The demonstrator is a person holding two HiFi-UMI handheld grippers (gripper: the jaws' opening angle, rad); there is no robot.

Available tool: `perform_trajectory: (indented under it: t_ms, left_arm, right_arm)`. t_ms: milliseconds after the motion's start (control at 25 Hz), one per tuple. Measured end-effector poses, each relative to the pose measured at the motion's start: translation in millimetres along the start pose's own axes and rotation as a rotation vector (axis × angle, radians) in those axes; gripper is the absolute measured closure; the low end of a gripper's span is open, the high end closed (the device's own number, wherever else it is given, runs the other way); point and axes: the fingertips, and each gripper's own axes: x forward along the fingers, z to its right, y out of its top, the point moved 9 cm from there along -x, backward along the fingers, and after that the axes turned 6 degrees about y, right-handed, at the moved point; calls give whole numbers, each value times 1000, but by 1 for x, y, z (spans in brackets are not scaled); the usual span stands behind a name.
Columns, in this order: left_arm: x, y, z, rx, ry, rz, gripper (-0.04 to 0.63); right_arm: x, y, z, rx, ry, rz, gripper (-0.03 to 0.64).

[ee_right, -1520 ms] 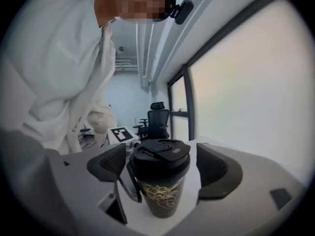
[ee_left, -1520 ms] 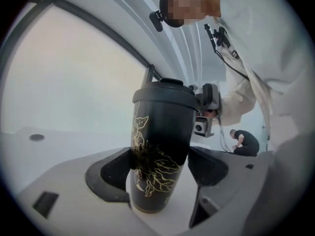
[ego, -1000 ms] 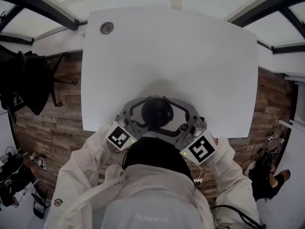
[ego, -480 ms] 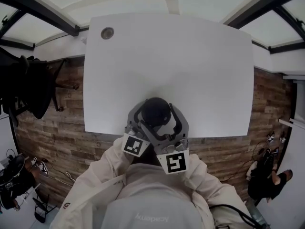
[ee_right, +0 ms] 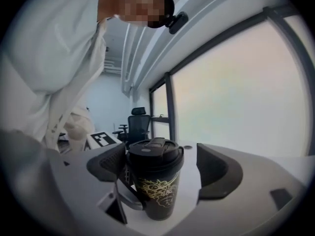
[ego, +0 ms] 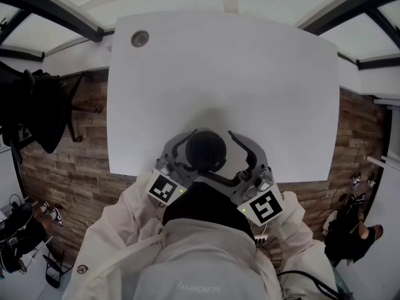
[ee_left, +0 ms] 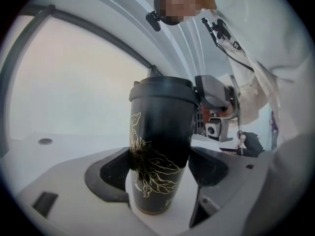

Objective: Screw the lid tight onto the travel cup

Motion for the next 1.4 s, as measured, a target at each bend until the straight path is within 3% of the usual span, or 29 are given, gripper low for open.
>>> perform_trajectory:
  t_ms: [200,320,400,560,920,1000,1080,1120,1400]
  left_arm:
    - [0,-4,-16,8,-173,-21,227]
    - [1,-5,-22,23,-250,-24,227]
    - [2,-5,-25,21,-276,-22,227]
    - [2,-7,-22,6,-266,-44,227]
    - [-4,-7,-15,40,-151,-58,227]
    - [-5,-7,-12,-14,-97,-55,227]
    - [-5,-7,-8,-118,-27,-45,227]
    - [-3,-7,-6,-133,-10,-42,227]
    - [4,-2,2,-123,12,-30,227]
  right_arm:
    - [16,9,23,-86,318,-65,187]
    - [27,8,29,-133,436,-124,187]
    - [32,7,31,-143,467,-130,189]
    - [29,3,26,-142,408,-103,189]
    - [26,-4,1,-15,64,-11,189]
    - [26,-4,-4,-4,12,-3,189]
    - [24,-4,-6,0,-18,-5,189]
    - [22,-5,-6,0,-28,-10,189]
    - [12,-3,-4,4,-48,-24,190]
